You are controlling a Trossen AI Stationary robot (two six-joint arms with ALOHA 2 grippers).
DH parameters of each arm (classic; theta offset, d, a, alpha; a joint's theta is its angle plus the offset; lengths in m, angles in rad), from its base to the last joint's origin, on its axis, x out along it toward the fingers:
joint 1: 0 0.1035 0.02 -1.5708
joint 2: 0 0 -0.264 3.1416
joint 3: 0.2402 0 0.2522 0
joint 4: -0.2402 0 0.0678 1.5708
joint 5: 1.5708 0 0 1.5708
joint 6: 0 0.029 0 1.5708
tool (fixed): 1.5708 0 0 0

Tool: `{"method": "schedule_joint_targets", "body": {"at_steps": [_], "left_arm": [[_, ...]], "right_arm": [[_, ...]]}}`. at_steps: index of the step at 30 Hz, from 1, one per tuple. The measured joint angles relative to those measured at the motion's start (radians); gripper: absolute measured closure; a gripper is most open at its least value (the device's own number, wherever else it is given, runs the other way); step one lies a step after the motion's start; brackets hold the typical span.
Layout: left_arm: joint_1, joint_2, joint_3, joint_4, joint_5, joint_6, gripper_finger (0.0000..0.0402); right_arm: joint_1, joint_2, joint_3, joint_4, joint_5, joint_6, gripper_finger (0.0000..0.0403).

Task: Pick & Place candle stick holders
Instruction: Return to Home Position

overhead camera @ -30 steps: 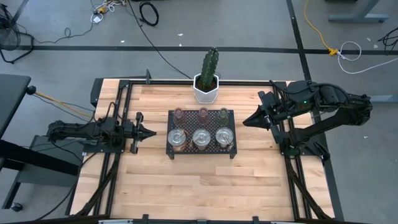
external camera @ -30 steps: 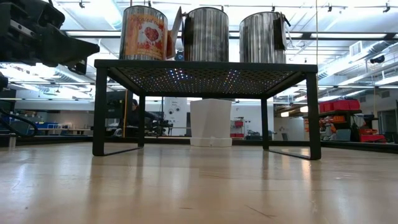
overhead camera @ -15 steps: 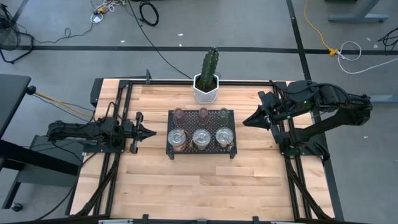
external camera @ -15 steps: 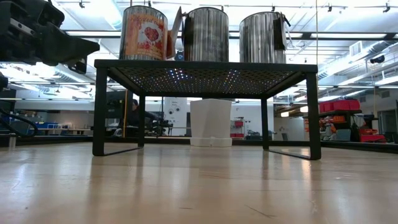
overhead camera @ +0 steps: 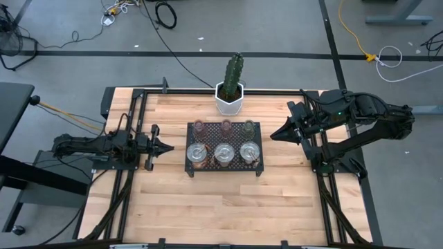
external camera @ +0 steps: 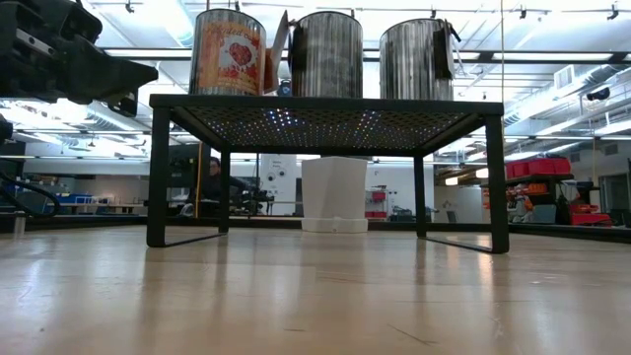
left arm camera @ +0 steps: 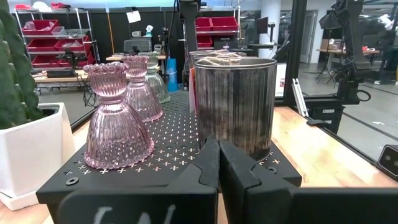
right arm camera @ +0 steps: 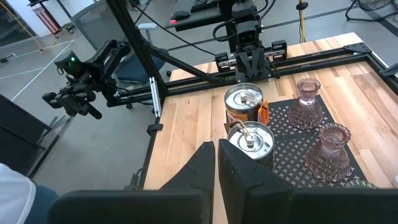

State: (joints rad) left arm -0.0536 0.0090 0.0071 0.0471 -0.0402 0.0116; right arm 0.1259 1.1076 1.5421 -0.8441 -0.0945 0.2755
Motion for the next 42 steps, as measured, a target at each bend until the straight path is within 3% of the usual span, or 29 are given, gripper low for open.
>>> {"method": "schedule_joint_targets", "body": {"at_steps": [4,11,16,42], "left_arm": [[0.0,0.0,0.0,0.0,0.0,0.0,0.0399],[0.0,0.0,0.0,0.001,0.0,0.0,0.0399],[0.0,0.0,0.0,0.002,0.0,0.0,0.0399],[0.0,0.0,0.0,0.001,0.0,0.0,0.0399]], "right_arm": [[0.0,0.0,0.0,0.0,0.0,-0.025,0.038],[0.0,0.014,0.0,0.117,0.103,-0.264,0.038],[0.0,0.018,0.0,0.243,0.167,-0.308,0.038],[0.0,0.003,0.0,0.58,0.166,-0.391,0.038]]}}
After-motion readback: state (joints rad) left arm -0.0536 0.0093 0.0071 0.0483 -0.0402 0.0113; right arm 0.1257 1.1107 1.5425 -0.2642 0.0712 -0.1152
